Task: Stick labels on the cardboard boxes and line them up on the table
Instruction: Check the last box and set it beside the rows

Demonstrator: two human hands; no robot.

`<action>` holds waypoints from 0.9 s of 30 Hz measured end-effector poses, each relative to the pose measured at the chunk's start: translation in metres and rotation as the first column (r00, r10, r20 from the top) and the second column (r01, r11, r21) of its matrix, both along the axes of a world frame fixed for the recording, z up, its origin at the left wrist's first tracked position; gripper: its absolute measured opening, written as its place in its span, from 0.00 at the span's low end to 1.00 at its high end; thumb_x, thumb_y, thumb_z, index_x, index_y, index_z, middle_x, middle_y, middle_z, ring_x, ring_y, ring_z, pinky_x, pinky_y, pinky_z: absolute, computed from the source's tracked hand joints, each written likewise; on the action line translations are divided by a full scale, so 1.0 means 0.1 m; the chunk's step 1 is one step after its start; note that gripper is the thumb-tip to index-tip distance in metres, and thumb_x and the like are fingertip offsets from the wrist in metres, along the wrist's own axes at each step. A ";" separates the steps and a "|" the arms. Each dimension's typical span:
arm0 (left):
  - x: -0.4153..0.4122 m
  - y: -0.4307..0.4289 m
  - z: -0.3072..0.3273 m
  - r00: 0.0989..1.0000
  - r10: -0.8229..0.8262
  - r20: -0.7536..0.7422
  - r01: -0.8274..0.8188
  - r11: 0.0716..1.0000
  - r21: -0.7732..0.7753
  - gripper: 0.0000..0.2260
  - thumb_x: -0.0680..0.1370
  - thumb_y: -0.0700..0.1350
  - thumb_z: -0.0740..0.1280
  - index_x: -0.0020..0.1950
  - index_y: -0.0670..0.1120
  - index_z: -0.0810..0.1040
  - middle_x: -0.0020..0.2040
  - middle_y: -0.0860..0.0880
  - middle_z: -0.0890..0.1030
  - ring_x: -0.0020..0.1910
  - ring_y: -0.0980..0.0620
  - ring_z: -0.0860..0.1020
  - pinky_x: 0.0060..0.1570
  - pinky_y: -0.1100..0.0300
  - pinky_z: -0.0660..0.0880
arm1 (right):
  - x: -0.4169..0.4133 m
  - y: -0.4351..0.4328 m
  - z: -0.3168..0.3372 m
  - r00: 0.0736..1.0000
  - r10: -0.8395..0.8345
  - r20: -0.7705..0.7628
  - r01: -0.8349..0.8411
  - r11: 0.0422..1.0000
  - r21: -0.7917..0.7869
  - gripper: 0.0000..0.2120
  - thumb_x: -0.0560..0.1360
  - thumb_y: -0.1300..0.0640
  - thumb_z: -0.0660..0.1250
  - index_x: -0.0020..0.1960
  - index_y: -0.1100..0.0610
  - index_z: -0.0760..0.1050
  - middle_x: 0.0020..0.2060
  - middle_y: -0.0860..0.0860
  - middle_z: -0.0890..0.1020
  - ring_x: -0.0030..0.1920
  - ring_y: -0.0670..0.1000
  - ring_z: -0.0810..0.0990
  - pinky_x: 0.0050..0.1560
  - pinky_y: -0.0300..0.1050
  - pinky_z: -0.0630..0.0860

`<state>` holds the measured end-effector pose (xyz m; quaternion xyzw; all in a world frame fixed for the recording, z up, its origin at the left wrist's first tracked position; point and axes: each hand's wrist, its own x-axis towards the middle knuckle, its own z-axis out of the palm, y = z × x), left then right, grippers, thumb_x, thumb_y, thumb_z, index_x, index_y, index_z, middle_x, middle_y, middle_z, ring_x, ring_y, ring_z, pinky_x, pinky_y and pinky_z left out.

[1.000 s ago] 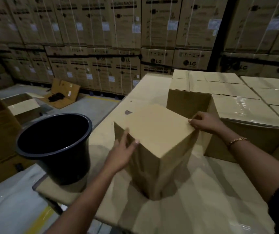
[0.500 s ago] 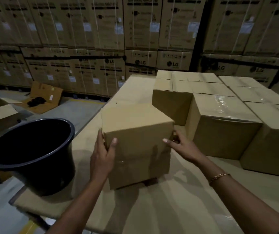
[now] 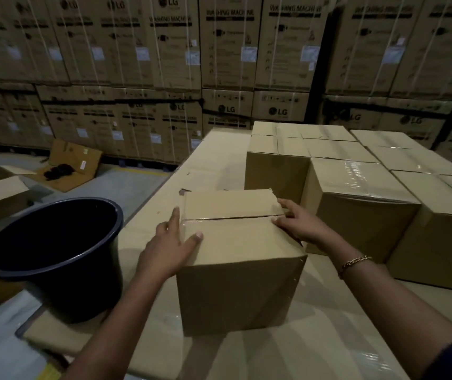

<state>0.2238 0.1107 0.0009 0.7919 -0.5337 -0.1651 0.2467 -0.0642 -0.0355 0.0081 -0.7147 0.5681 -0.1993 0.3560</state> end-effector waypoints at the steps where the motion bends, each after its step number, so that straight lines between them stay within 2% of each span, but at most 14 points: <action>1: -0.07 0.10 0.04 0.989 0.007 0.149 -0.009 1.000 0.015 0.34 0.80 0.67 0.58 0.82 0.58 0.50 0.77 0.44 0.61 0.73 0.41 0.67 0.65 0.45 0.70 | -0.02 0.02 -0.01 0.999 0.009 -0.048 -0.011 0.999 -0.036 0.29 0.81 0.42 0.64 0.80 0.41 0.61 0.71 0.52 0.74 0.66 0.56 0.76 0.65 0.57 0.77; 2: -0.14 0.20 0.08 0.964 0.003 0.265 -0.009 1.000 0.021 0.32 0.80 0.67 0.57 0.81 0.57 0.55 0.75 0.45 0.63 0.70 0.43 0.68 0.61 0.46 0.73 | -0.03 0.03 -0.01 0.995 0.017 -0.098 -0.024 0.997 -0.072 0.27 0.82 0.41 0.62 0.79 0.41 0.63 0.71 0.52 0.75 0.66 0.55 0.76 0.65 0.56 0.77; 4: -0.26 0.29 0.16 0.932 -0.027 0.363 0.010 0.999 0.048 0.28 0.80 0.67 0.58 0.78 0.57 0.63 0.70 0.46 0.65 0.65 0.45 0.72 0.56 0.49 0.75 | -0.03 0.09 0.02 0.975 0.029 -0.220 -0.060 0.989 -0.137 0.24 0.82 0.38 0.59 0.77 0.42 0.67 0.71 0.50 0.76 0.67 0.53 0.75 0.62 0.51 0.76; 8: -0.12 0.00 0.26 0.950 -0.137 0.280 0.097 0.984 0.151 0.24 0.80 0.61 0.63 0.75 0.56 0.69 0.70 0.46 0.66 0.64 0.44 0.73 0.60 0.48 0.75 | -0.03 0.34 0.19 0.829 -0.039 -0.558 -0.127 0.959 -0.255 0.24 0.81 0.34 0.55 0.70 0.45 0.75 0.59 0.47 0.82 0.56 0.50 0.80 0.53 0.50 0.81; 11: 0.20 -0.41 0.31 0.913 -0.213 0.348 0.148 0.967 0.205 0.22 0.81 0.55 0.64 0.76 0.56 0.68 0.72 0.45 0.68 0.67 0.42 0.70 0.64 0.44 0.72 | 0.01 0.67 0.27 0.729 -0.053 -0.683 -0.246 0.910 -0.333 0.27 0.80 0.32 0.52 0.58 0.47 0.82 0.45 0.47 0.83 0.45 0.49 0.81 0.46 0.50 0.82; 12: 0.28 -0.52 0.33 0.899 -0.200 0.390 0.129 0.971 0.202 0.23 0.82 0.54 0.62 0.77 0.56 0.66 0.73 0.45 0.68 0.69 0.41 0.69 0.65 0.43 0.71 | 0.04 0.77 0.28 0.733 -0.024 -0.680 -0.282 0.899 -0.336 0.27 0.80 0.31 0.53 0.55 0.48 0.83 0.43 0.46 0.83 0.44 0.49 0.81 0.45 0.49 0.82; 14: 0.35 -0.63 0.31 0.897 -0.098 0.431 0.049 0.991 0.123 0.24 0.83 0.54 0.59 0.79 0.53 0.63 0.74 0.43 0.67 0.71 0.39 0.67 0.66 0.42 0.70 | 0.05 0.86 0.30 0.814 0.056 -0.579 -0.288 0.904 -0.317 0.25 0.79 0.30 0.55 0.53 0.45 0.83 0.41 0.44 0.84 0.43 0.46 0.81 0.43 0.49 0.82; 16: 0.24 -0.54 0.26 0.943 0.020 0.333 -0.030 0.999 0.025 0.27 0.83 0.60 0.57 0.80 0.53 0.60 0.77 0.42 0.62 0.73 0.38 0.65 0.66 0.42 0.69 | -0.01 0.81 0.32 0.910 0.027 -0.414 -0.185 0.919 -0.347 0.21 0.78 0.31 0.59 0.53 0.45 0.83 0.42 0.42 0.82 0.44 0.44 0.80 0.45 0.50 0.82; 17: 0.13 -0.43 0.22 0.968 0.048 0.247 -0.052 0.999 0.011 0.30 0.82 0.65 0.55 0.81 0.53 0.58 0.79 0.42 0.59 0.75 0.37 0.64 0.67 0.42 0.67 | -0.08 0.72 0.28 0.933 -0.044 -0.357 -0.111 0.909 -0.402 0.19 0.79 0.33 0.61 0.58 0.44 0.81 0.48 0.42 0.82 0.49 0.45 0.80 0.48 0.49 0.81; 19: -0.10 -0.11 0.13 0.989 0.036 0.142 -0.047 0.996 0.075 0.38 0.78 0.72 0.52 0.83 0.54 0.50 0.82 0.42 0.53 0.76 0.36 0.64 0.68 0.42 0.66 | -0.25 0.55 0.16 0.929 -0.137 -0.345 -0.018 0.913 -0.408 0.24 0.79 0.35 0.61 0.72 0.43 0.73 0.65 0.47 0.77 0.63 0.51 0.76 0.59 0.53 0.78; 21: -0.27 0.19 0.03 0.996 -0.029 0.085 0.014 0.985 0.175 0.41 0.76 0.75 0.50 0.83 0.56 0.42 0.81 0.41 0.58 0.74 0.36 0.67 0.69 0.44 0.67 | -0.35 0.47 0.05 0.958 -0.079 -0.275 0.029 0.983 -0.181 0.30 0.80 0.34 0.58 0.80 0.41 0.59 0.77 0.51 0.67 0.72 0.57 0.71 0.66 0.59 0.74; 23: -0.31 0.28 -0.04 0.997 -0.074 -0.022 0.077 0.976 0.205 0.41 0.77 0.75 0.50 0.82 0.58 0.38 0.78 0.40 0.65 0.71 0.37 0.72 0.68 0.46 0.70 | -0.33 0.47 -0.02 0.987 0.006 -0.162 -0.005 1.000 0.008 0.28 0.83 0.36 0.54 0.81 0.39 0.54 0.79 0.52 0.65 0.70 0.59 0.73 0.63 0.56 0.77; 25: -0.30 0.22 -0.04 0.988 -0.117 -0.104 0.131 0.980 0.148 0.38 0.79 0.71 0.52 0.82 0.59 0.40 0.79 0.43 0.65 0.71 0.38 0.72 0.69 0.46 0.70 | -0.26 0.50 -0.02 0.976 0.040 -0.215 -0.047 0.998 -0.030 0.25 0.85 0.39 0.50 0.81 0.38 0.55 0.77 0.52 0.68 0.65 0.58 0.77 0.60 0.55 0.79; 27: -0.24 0.13 -0.04 0.982 -0.146 -0.122 0.154 0.986 0.057 0.33 0.82 0.67 0.53 0.83 0.59 0.46 0.81 0.46 0.62 0.76 0.41 0.67 0.72 0.46 0.67 | -0.19 0.53 -0.01 0.948 0.014 -0.318 -0.058 0.990 -0.129 0.24 0.85 0.40 0.48 0.81 0.39 0.56 0.75 0.53 0.72 0.65 0.59 0.78 0.62 0.57 0.77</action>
